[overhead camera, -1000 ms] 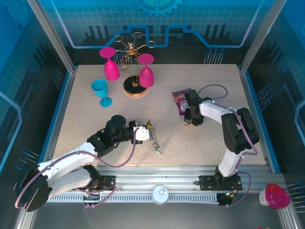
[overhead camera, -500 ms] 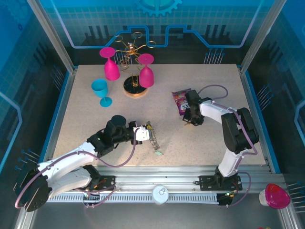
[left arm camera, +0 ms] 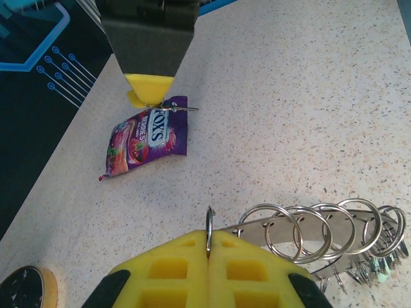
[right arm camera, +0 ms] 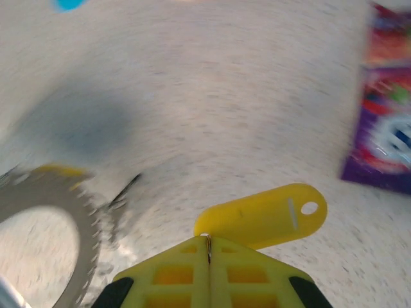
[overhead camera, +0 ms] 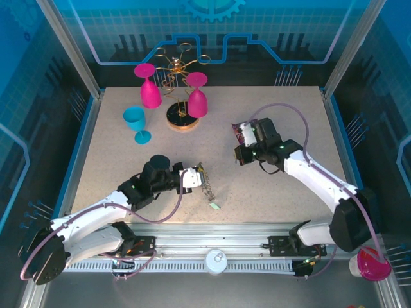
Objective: Put the keys on the keyring
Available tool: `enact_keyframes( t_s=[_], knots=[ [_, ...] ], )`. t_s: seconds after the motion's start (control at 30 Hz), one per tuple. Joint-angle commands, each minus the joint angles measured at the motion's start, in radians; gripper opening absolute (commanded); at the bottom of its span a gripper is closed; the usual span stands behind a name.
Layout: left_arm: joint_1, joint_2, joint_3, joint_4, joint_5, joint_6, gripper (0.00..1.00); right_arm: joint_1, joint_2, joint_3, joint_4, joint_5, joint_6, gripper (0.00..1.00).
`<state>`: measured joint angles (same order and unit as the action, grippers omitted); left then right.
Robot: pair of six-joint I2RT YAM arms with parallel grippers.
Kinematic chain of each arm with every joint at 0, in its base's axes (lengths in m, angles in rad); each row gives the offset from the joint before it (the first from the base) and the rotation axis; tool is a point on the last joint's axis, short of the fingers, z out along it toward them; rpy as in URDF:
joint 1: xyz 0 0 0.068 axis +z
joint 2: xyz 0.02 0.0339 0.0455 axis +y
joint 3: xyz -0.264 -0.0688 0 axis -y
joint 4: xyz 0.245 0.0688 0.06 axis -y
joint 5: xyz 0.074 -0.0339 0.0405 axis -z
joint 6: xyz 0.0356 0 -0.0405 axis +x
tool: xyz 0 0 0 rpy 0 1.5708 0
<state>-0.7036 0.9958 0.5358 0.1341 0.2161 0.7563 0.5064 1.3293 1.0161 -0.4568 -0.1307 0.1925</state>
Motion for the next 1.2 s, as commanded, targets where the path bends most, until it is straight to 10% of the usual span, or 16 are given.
enact_keyframes(
  t_s=[0.0,0.37,1.17],
  knots=[
    [-0.006,-0.009,0.024,0.044,-0.013,-0.037,0.0,0.058,0.007,0.024,-0.076,-0.034,-0.198,0.0],
    [-0.006,-0.033,-0.011,0.01,-0.041,-0.046,0.0,0.061,0.257,0.012,-0.165,0.094,0.12,0.0],
    [-0.005,-0.014,-0.02,0.038,-0.03,-0.054,0.0,0.069,0.418,0.047,-0.19,0.172,0.133,0.19]
  ],
)
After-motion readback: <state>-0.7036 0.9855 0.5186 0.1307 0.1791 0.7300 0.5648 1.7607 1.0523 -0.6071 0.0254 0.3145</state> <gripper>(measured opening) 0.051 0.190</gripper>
